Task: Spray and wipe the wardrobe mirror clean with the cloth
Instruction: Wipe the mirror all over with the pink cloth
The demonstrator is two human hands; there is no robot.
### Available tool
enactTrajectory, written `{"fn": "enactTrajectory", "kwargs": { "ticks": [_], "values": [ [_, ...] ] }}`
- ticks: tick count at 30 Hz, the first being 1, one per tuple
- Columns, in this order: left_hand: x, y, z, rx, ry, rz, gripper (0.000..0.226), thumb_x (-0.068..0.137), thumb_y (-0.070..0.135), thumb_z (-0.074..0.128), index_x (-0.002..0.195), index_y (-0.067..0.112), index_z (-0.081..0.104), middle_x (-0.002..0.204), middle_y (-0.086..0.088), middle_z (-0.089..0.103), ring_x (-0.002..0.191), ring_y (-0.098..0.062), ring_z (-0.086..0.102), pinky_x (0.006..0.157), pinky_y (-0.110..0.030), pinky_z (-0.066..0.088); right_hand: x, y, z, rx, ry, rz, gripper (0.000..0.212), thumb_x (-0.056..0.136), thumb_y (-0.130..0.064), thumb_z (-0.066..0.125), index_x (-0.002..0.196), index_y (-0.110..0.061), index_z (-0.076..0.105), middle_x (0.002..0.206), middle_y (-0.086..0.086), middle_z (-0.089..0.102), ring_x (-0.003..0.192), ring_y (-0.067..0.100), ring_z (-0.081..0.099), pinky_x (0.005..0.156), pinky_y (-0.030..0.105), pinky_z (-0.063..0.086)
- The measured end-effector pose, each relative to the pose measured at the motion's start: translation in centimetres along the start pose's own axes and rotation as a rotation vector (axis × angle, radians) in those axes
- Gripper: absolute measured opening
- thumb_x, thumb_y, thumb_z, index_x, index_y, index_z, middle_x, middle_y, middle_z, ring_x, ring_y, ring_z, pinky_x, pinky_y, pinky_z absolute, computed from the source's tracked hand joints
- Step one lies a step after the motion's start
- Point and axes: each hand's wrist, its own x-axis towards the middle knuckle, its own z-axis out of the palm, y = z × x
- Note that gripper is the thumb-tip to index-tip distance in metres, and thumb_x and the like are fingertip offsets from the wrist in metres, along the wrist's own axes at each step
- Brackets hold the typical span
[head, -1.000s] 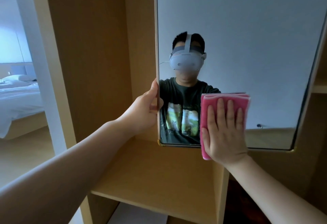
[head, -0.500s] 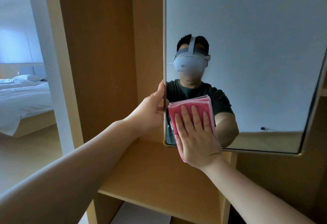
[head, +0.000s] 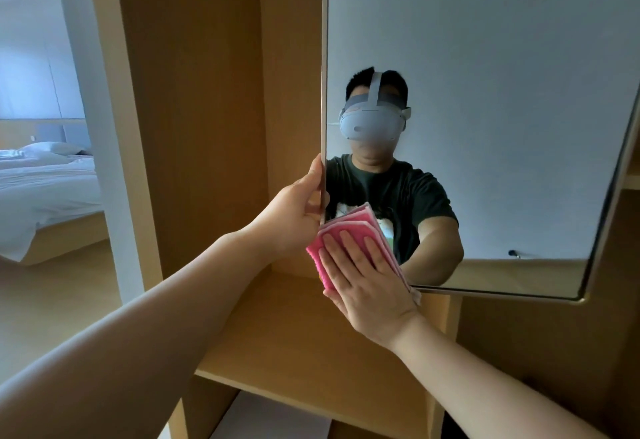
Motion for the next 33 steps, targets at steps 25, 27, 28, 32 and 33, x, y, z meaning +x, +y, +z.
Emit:
{"fn": "enactTrajectory", "kwargs": {
  "ticks": [25, 27, 28, 32, 33],
  "values": [
    [-0.9, -0.7, -4.7, 0.105, 0.273, 0.116, 0.052, 0.085, -0.013, 0.039, 0.124, 0.012, 0.062, 0.115, 0.002, 0.066, 0.102, 0.0, 0.062, 0.088, -0.012, 0.05, 5.7, 0.7, -8.2, 0.773, 0.12, 0.112, 0.04, 0.104, -0.041, 0.034, 0.095, -0.018, 0.065, 0.063, -0.009, 0.062, 0.05, 0.006, 0.055, 0.046, 0.024, 0.049],
    [-0.6, 0.0, -6.5, 0.087, 0.269, 0.1, 0.046, 0.089, -0.01, 0.04, 0.121, 0.013, 0.064, 0.107, 0.002, 0.069, 0.097, -0.001, 0.064, 0.088, -0.019, 0.053, 8.2, 1.7, -9.1, 0.842, 0.143, 0.158, 0.041, 0.103, -0.042, 0.035, 0.096, -0.017, 0.067, 0.061, -0.009, 0.063, 0.049, 0.005, 0.057, 0.047, 0.024, 0.05],
    [-0.3, 0.4, -7.6, 0.069, 0.258, 0.092, 0.042, 0.092, -0.007, 0.041, 0.12, 0.014, 0.065, 0.104, 0.004, 0.07, 0.096, -0.003, 0.065, 0.088, -0.024, 0.054, 9.7, 2.4, -9.6, 0.871, 0.159, 0.174, 0.041, 0.102, -0.041, 0.035, 0.097, -0.016, 0.067, 0.062, -0.008, 0.064, 0.049, 0.005, 0.058, 0.048, 0.023, 0.05],
    [2.1, 3.6, -13.4, -0.009, 0.098, 0.085, 0.028, 0.097, 0.017, 0.048, 0.12, 0.013, 0.064, 0.102, 0.005, 0.07, 0.1, -0.016, 0.067, 0.089, -0.043, 0.055, 16.5, 6.6, -12.4, 0.969, 0.221, 0.256, 0.036, 0.099, -0.042, 0.039, 0.102, -0.015, 0.062, 0.069, -0.006, 0.067, 0.054, 0.004, 0.06, 0.052, 0.009, 0.044],
    [2.8, 5.0, -15.1, -0.034, 0.024, 0.092, 0.028, 0.097, 0.02, 0.051, 0.12, 0.012, 0.064, 0.105, 0.003, 0.07, 0.102, -0.019, 0.067, 0.089, -0.044, 0.055, 18.3, 7.9, -13.2, 1.005, 0.215, 0.281, 0.035, 0.098, -0.043, 0.04, 0.104, -0.015, 0.06, 0.071, -0.006, 0.067, 0.056, 0.004, 0.06, 0.053, 0.007, 0.042]
  ]
}}
